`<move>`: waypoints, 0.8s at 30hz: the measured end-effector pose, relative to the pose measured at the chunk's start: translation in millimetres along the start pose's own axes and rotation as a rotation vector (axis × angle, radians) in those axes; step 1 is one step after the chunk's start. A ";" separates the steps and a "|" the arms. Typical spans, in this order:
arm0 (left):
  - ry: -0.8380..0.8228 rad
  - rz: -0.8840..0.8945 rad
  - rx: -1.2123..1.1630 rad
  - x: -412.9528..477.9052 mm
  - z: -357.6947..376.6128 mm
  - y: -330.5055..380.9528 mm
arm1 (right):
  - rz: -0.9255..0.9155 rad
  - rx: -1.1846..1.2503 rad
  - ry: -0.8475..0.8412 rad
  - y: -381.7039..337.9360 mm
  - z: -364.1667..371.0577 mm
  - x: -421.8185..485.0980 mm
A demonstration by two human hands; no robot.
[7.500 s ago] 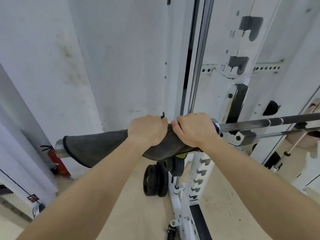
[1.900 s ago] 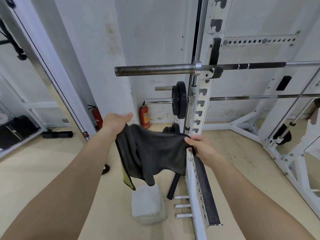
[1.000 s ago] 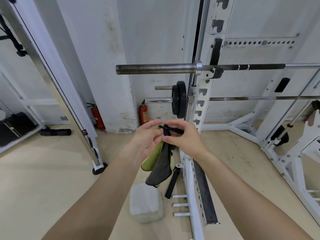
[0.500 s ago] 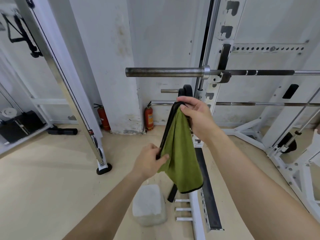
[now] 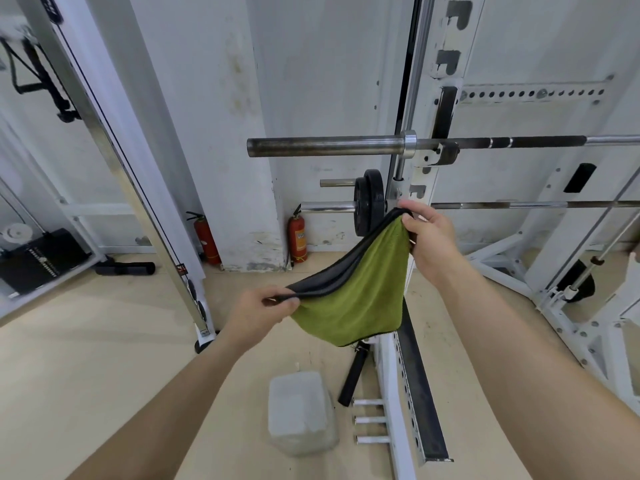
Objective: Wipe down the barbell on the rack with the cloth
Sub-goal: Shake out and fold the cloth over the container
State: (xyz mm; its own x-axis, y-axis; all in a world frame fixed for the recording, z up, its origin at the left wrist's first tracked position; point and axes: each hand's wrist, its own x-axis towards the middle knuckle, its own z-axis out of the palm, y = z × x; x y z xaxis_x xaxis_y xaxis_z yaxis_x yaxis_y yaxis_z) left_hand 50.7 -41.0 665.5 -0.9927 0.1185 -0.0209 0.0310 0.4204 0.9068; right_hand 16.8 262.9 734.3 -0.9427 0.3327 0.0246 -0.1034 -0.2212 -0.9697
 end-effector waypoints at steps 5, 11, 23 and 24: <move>0.130 -0.224 -0.269 8.8 3.8 1.7 | 0.030 0.001 -0.044 4.5 7.4 -3.2; 0.386 -0.449 -0.375 27.0 -2.9 -6.5 | 0.033 -0.073 -0.118 2.1 5.5 -4.9; 0.300 -0.411 0.209 44.4 -3.0 0.3 | 0.199 0.107 -0.465 1.7 -14.5 -20.9; 0.255 -0.397 0.289 44.1 -0.8 0.4 | 0.199 0.132 -0.458 1.3 -14.2 -21.2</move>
State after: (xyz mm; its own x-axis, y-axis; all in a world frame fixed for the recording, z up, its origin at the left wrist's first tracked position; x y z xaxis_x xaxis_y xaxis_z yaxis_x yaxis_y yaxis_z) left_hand 6.8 -36.3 665.4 -0.9303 -0.3061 -0.2022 -0.3563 0.6222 0.6970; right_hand 41.2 268.6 729.1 -0.9873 -0.1570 -0.0245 0.0808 -0.3629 -0.9283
